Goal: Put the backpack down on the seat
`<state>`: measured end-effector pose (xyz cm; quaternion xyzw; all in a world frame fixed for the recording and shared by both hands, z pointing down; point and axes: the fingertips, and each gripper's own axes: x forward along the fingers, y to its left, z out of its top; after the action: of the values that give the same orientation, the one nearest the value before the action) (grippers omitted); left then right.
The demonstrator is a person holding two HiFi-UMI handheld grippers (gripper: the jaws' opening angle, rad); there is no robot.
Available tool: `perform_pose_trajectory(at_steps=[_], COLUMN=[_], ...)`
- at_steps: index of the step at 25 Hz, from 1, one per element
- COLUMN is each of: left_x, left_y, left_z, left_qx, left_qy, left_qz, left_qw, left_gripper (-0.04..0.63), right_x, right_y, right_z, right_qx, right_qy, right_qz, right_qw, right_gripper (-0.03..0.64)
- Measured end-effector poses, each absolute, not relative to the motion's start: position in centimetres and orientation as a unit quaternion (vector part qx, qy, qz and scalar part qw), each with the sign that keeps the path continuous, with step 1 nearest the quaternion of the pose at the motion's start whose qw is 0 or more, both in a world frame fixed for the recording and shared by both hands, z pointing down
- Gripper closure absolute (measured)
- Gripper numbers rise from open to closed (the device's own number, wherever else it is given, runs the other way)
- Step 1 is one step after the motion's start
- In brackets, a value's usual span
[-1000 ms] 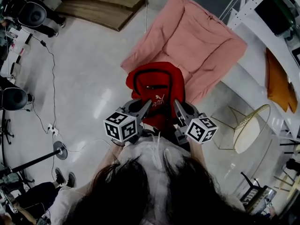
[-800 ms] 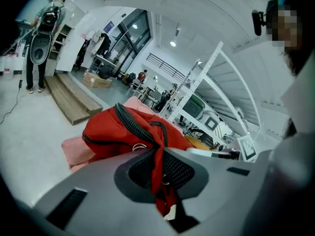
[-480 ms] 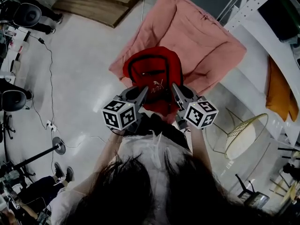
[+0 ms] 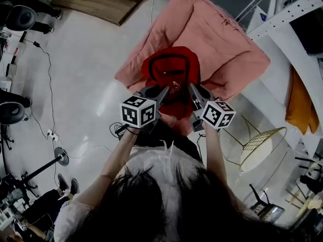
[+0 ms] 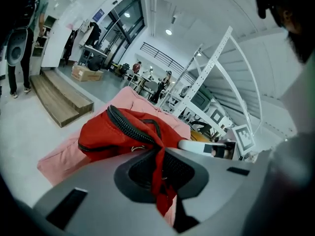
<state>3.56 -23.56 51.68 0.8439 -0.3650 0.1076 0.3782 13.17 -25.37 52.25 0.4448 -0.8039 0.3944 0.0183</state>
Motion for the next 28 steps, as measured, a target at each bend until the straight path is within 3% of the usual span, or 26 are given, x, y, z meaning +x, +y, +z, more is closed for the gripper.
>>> perform_pose_trajectory(at_steps=[9,19,28], left_x=[4.1,1.3,-3.2], left_y=[-29.9,-33.7,-35.8], left_z=[56.7,70.2,80.6], left_qx=[0.841,0.805,0.744], left_qy=[-0.330,-0.326,-0.381], left_qz=[0.136,0.254,0.293], left_qw=[0.408,0.425,0.465], left_gripper=[0.551,0.549,0.549], right_x=[13.4,12.2,12.7], right_y=[-31.0,-35.0,-36.5], right_z=[57.4,71.7,80.2], right_qx=[0.484,0.486,0.488], right_qy=[-0.765,-0.711,-0.681], right_qz=[0.423,0.459,0.474], right_qw=[0.041,0.219,0.273], right_gripper=[0.575,0.575,0.575])
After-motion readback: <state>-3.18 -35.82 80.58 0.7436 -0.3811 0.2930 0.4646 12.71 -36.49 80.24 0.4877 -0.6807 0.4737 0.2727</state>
